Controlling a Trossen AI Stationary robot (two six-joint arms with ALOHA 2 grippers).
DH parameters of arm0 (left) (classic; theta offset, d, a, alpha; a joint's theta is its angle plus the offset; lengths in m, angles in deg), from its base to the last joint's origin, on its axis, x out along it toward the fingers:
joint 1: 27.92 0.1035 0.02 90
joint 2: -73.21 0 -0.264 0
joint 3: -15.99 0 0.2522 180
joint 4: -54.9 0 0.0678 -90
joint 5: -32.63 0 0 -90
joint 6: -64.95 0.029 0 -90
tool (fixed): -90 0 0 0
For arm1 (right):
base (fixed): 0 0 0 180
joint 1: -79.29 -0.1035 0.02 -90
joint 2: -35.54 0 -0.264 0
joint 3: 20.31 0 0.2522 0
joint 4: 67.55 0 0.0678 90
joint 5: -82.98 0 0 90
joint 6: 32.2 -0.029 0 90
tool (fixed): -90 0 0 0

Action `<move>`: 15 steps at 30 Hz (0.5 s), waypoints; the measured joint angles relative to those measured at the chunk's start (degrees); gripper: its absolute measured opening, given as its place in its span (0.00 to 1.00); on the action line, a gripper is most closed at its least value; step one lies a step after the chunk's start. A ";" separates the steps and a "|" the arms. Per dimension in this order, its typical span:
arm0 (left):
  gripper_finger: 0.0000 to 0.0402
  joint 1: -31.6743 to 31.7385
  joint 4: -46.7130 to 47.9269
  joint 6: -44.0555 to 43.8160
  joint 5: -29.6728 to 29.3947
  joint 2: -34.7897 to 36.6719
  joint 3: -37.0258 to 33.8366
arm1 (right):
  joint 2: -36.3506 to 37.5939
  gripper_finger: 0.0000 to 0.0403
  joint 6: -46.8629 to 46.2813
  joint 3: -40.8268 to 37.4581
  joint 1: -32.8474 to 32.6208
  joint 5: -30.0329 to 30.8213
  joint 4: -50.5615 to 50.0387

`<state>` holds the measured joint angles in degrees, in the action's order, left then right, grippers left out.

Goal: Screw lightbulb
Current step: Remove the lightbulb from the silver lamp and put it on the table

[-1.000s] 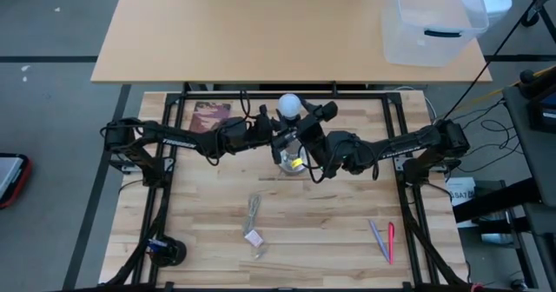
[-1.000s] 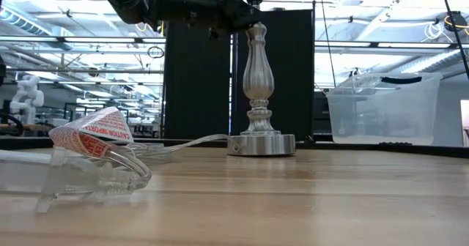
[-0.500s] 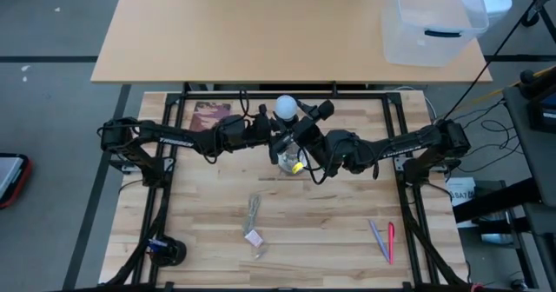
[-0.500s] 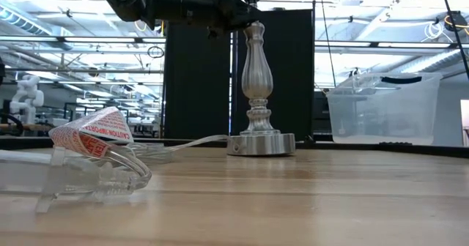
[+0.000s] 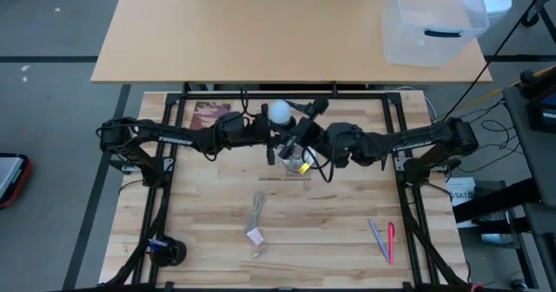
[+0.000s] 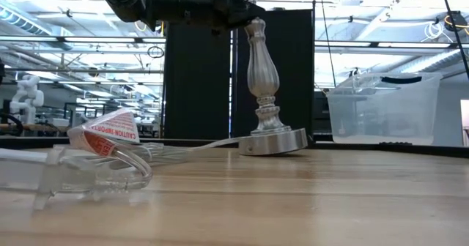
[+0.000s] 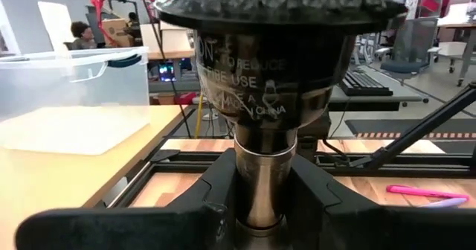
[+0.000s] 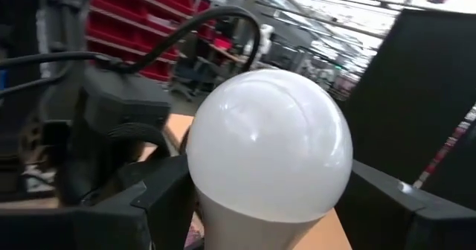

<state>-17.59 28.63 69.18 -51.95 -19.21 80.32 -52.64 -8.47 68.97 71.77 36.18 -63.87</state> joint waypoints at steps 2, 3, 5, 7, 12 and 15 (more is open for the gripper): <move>0.19 0.00 0.05 -0.04 0.17 0.00 0.00 | 0.62 0.67 -0.51 0.00 0.66 -2.79 -1.49; 0.19 0.00 0.02 -0.04 0.24 0.00 0.00 | 0.82 0.67 -1.11 0.00 1.08 -4.75 -2.47; 0.19 -0.02 0.26 -0.04 0.38 0.02 0.00 | 1.63 0.67 -2.40 0.02 2.19 -9.27 -4.33; 0.19 -0.02 0.34 -0.07 0.45 0.02 0.02 | 2.38 0.67 -3.33 0.02 3.53 -14.32 -6.07; 0.19 -0.09 0.46 0.57 1.56 0.02 0.13 | 5.15 0.67 -5.27 0.02 7.42 -29.36 -10.64; 0.19 -0.13 0.28 1.38 2.45 -0.02 0.24 | 6.87 0.67 -6.35 0.02 10.38 -39.71 -13.45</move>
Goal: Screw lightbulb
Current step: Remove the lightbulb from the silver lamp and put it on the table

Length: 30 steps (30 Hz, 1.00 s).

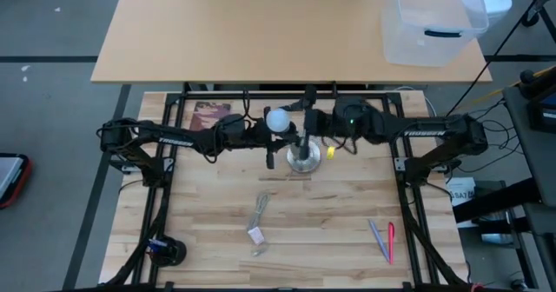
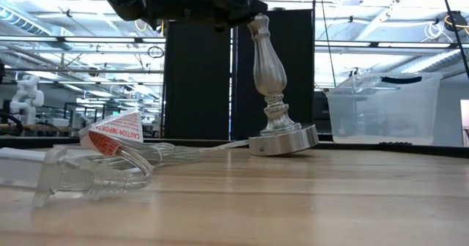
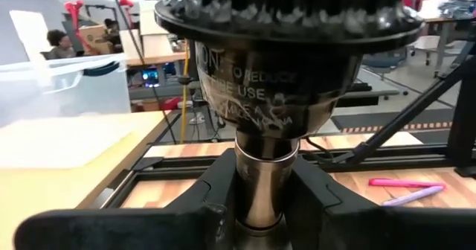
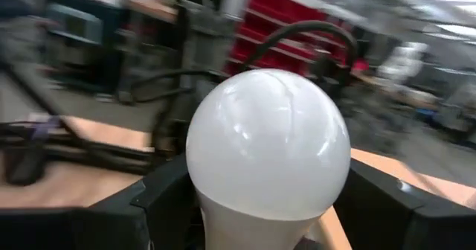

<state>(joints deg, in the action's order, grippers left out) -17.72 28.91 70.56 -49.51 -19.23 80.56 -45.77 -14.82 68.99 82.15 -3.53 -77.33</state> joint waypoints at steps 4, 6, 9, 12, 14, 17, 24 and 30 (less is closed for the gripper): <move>0.19 0.23 -0.31 -0.09 1.49 -0.11 0.05 | 1.62 0.67 -1.89 0.00 4.89 -13.88 -2.68; 0.19 0.24 -0.34 0.06 1.76 -0.11 0.04 | 1.85 0.67 -2.40 0.02 7.46 -21.29 -3.12; 0.19 0.39 -0.57 0.77 2.98 -0.20 0.05 | 1.81 0.67 -3.11 0.02 11.21 -31.39 -2.84; 0.19 0.48 -1.51 0.79 3.97 -0.22 0.13 | 1.31 0.68 -3.26 0.04 14.11 -38.68 -2.32; 0.19 0.56 -2.01 0.83 4.70 -0.23 0.12 | 0.62 0.68 -3.27 0.04 15.66 -43.12 -1.44; 0.19 0.85 -2.29 0.72 5.97 -0.24 0.10 | -1.04 0.67 -3.88 0.07 17.47 -49.77 1.63; 0.19 1.31 -2.62 -0.10 8.06 -0.26 0.04 | -6.57 0.68 -8.80 0.20 20.76 -65.00 12.94; 0.19 1.76 -2.54 -0.89 8.23 -0.22 0.02 | -8.74 0.68 -13.90 0.20 21.91 -67.55 18.45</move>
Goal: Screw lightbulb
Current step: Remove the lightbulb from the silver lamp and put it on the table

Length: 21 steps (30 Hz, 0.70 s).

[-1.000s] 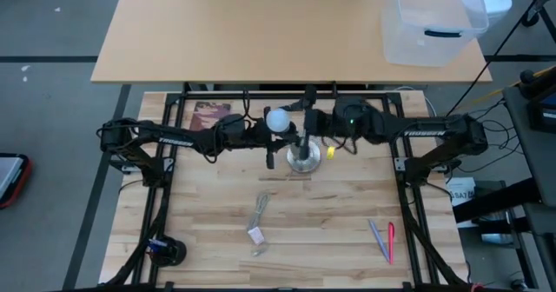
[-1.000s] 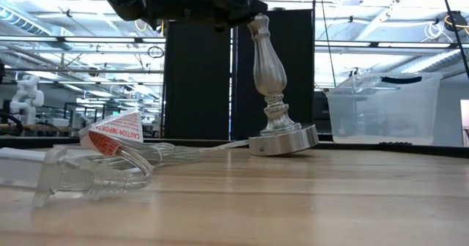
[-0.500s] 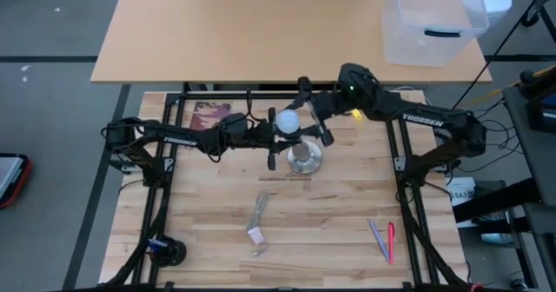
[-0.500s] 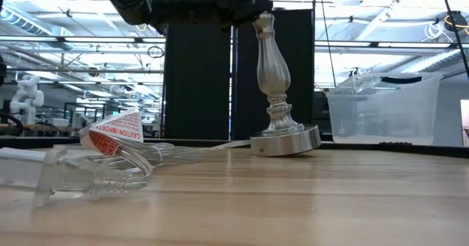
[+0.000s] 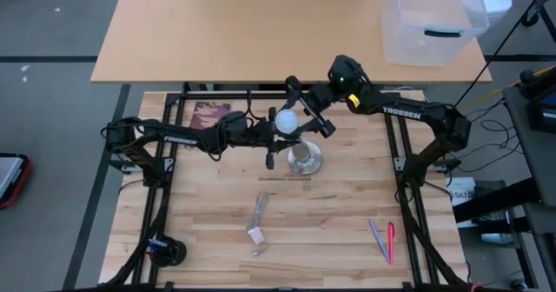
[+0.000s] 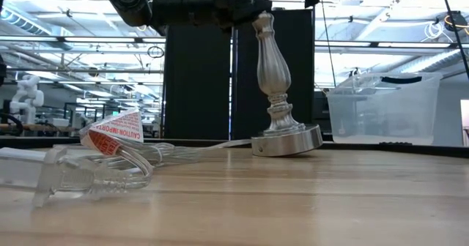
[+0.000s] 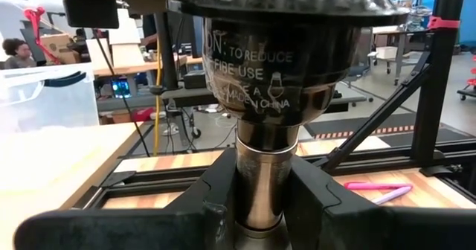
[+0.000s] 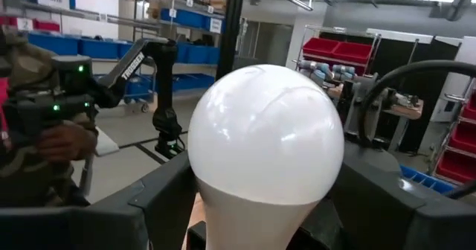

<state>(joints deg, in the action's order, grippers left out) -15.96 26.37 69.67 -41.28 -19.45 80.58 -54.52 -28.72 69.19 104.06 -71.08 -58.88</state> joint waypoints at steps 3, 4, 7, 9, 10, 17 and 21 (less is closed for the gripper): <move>0.19 0.29 0.00 -0.80 0.20 0.00 -0.04 | -0.03 0.70 -1.97 -0.09 0.03 0.55 0.82; 0.19 0.41 0.03 -0.96 0.23 0.02 -0.05 | -0.06 0.70 -3.26 -0.17 0.03 0.57 1.71; 0.19 0.47 0.18 -1.23 0.23 0.04 -0.11 | -0.13 0.72 -5.60 -0.26 -0.20 1.72 3.49; 0.19 0.51 0.22 -1.28 0.21 0.04 -0.11 | -0.16 0.74 -6.30 -0.26 -0.30 2.70 4.01; 0.19 0.51 0.38 -1.40 0.21 0.04 -0.11 | -0.11 0.74 -6.37 -0.26 -0.30 3.22 4.09; 0.19 0.95 0.84 -2.31 0.16 0.04 -0.11 | 0.76 0.81 -8.80 -0.28 -0.56 4.42 6.45; 0.19 1.06 1.23 -2.65 -0.03 0.04 -0.09 | 2.64 0.85 -8.97 -0.28 -0.56 6.68 6.80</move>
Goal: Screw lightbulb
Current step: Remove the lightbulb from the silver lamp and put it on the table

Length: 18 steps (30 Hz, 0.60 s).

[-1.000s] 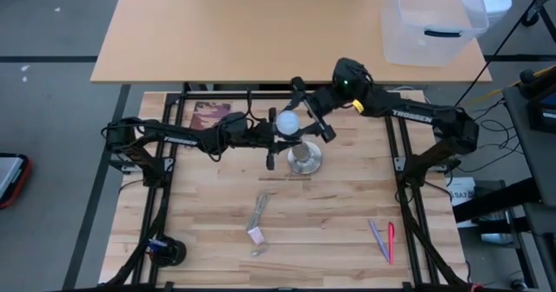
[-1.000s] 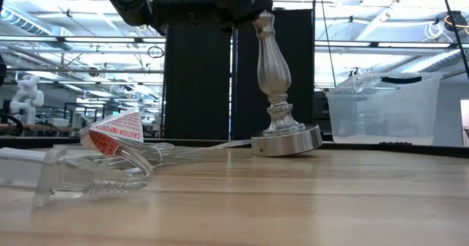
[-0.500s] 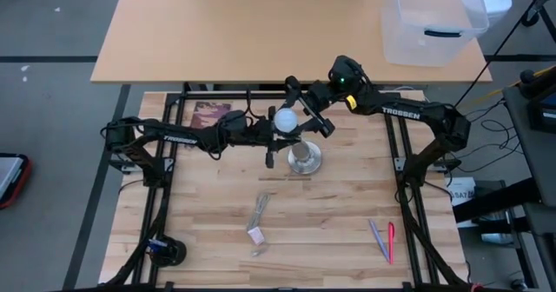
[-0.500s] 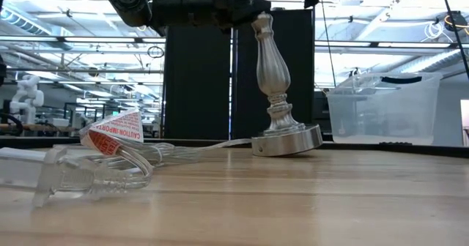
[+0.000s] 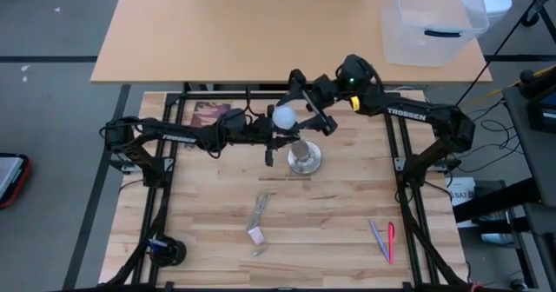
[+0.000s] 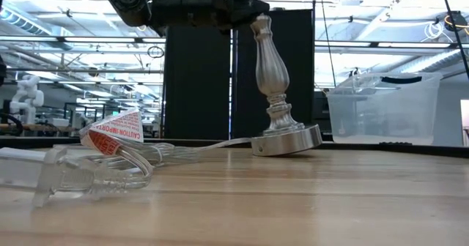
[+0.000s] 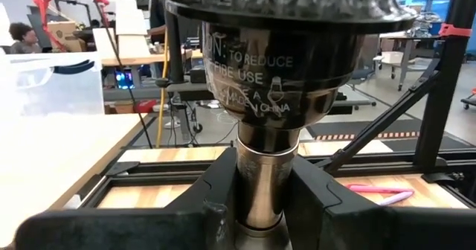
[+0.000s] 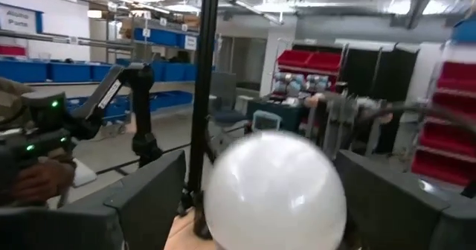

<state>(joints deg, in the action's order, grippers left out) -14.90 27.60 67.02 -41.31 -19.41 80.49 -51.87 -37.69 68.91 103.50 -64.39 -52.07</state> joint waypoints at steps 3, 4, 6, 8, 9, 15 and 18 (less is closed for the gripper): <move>0.19 0.00 0.22 -0.43 -0.40 0.00 -0.03 | 2.09 0.87 0.35 0.02 0.00 0.84 0.00; 0.19 0.04 0.43 -0.78 -0.52 0.00 -0.07 | 3.10 0.88 0.57 0.02 0.00 1.51 -0.45; 0.19 0.11 0.53 -1.34 -1.08 0.00 -0.07 | 5.18 0.88 1.59 0.05 0.00 2.62 -2.15; 0.19 0.02 0.53 -1.58 -2.10 0.00 -0.07 | 7.51 0.88 4.62 0.08 -0.20 6.08 -5.87; 0.19 0.06 0.53 -1.56 -2.10 0.00 -0.07 | 8.71 0.88 6.92 0.09 -0.63 8.71 -8.19; 0.19 0.24 0.55 -2.21 -4.34 0.00 -0.07 | 14.96 0.88 17.40 0.09 -5.21 31.85 -21.55; 0.19 0.22 0.55 -2.26 -6.46 0.00 -0.07 | 16.15 0.88 18.73 0.11 -8.71 42.12 -25.16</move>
<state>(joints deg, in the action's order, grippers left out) -14.68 28.14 64.76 -47.77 -19.41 80.43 -35.72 -18.95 69.02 94.78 -22.27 -77.24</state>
